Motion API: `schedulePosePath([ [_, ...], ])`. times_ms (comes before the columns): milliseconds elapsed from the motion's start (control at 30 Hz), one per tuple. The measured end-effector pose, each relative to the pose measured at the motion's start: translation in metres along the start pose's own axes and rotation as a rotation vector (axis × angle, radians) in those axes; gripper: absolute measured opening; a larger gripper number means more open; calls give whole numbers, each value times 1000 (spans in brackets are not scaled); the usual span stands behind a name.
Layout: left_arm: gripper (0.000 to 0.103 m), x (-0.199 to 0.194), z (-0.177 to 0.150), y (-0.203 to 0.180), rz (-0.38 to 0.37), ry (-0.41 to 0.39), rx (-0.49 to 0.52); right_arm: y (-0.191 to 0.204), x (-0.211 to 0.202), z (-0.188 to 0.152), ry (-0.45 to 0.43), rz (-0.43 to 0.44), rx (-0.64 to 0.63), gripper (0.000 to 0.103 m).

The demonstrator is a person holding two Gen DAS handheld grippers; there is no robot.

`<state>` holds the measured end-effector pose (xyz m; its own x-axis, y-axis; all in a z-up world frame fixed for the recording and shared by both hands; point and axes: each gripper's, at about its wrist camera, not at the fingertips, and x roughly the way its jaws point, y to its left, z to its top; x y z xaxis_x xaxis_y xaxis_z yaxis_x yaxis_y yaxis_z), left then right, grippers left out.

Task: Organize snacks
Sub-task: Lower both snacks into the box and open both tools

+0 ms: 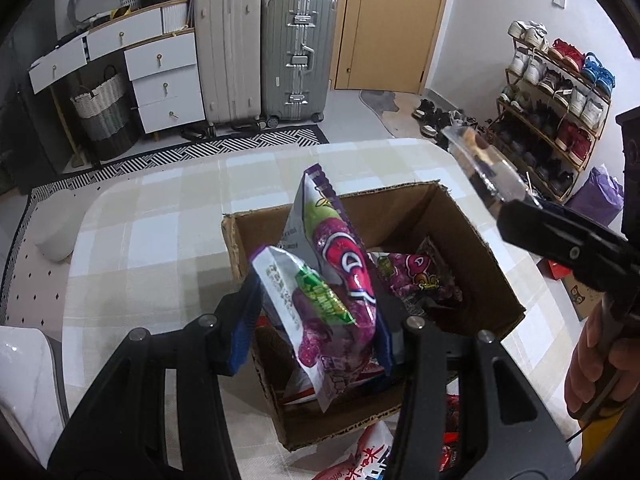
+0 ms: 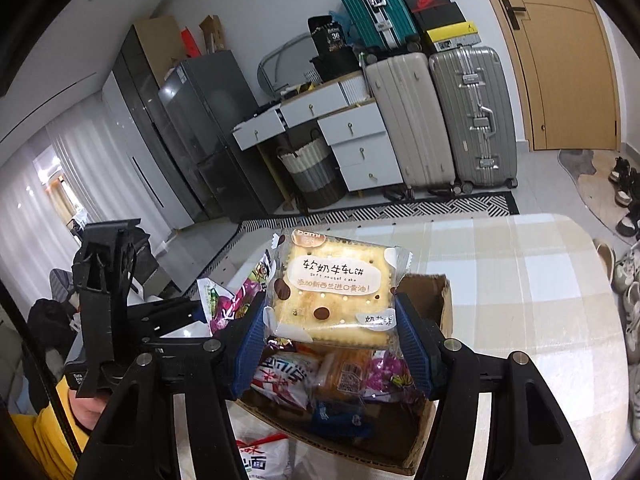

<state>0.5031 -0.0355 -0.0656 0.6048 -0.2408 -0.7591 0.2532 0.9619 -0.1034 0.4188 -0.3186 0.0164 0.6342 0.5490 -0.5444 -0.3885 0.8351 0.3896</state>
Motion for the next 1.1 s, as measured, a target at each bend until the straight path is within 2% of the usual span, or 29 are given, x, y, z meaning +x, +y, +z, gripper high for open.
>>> schedulePosePath([
  [533, 45, 33, -11, 4, 17, 15, 5, -9, 18, -22, 61, -26, 16, 62],
  [700, 45, 13, -28, 4, 12, 8, 8, -9, 19, -23, 66, -25, 15, 62],
  [1100, 45, -18, -41, -1, 27, -13, 4, -15, 32, -28, 120, -54, 30, 62],
])
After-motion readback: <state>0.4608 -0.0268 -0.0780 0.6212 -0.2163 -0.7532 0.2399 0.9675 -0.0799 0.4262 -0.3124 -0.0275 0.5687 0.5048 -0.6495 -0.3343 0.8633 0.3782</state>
